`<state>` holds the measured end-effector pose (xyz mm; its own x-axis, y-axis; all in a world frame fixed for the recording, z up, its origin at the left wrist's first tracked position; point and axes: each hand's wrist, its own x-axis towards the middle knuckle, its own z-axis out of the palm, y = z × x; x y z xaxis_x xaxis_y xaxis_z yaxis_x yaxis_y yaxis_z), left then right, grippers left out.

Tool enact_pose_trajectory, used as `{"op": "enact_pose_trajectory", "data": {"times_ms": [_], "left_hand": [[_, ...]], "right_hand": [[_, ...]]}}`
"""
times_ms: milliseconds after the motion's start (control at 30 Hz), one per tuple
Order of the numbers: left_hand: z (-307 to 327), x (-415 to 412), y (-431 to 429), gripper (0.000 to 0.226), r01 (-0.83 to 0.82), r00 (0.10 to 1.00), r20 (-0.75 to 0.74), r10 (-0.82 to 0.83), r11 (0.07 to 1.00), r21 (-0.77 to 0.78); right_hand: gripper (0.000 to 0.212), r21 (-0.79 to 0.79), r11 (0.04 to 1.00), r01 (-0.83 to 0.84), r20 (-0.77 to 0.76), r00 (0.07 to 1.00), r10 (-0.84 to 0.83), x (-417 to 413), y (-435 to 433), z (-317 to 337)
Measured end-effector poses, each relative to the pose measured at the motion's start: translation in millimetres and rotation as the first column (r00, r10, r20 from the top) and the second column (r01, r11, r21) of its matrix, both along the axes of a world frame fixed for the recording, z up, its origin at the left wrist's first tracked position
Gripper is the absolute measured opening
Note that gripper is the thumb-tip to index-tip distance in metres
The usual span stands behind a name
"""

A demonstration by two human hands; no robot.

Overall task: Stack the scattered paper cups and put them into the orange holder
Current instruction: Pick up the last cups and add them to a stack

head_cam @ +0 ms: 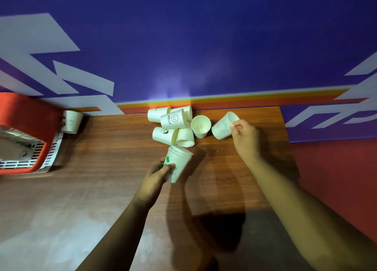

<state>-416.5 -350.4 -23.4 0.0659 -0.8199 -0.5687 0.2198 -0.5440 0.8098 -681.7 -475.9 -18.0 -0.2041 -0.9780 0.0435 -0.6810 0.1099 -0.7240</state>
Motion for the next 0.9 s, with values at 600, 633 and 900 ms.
{"op": "enact_pose_trajectory", "data": {"times_ms": [600,633,900], "left_hand": [[5.2,-8.3,-1.4,0.039,0.032,0.996,0.087,-0.027,0.998,-0.052],[3.5,-7.0,-0.2,0.042,0.032,0.996,0.083,-0.028,0.998,-0.050],[-3.9,0.2,9.2,0.055,0.016,0.998,0.063,-0.015,1.000,-0.020]], "right_hand": [[0.030,0.128,0.943,-0.306,-0.005,0.951,0.309,52.4,-5.5,-2.8],[0.034,0.145,0.924,-0.354,-0.077,0.927,0.367,52.1,-10.3,-4.3],[0.017,0.272,0.866,-0.419,-0.345,0.798,0.494,44.6,-18.9,-23.8]]}}
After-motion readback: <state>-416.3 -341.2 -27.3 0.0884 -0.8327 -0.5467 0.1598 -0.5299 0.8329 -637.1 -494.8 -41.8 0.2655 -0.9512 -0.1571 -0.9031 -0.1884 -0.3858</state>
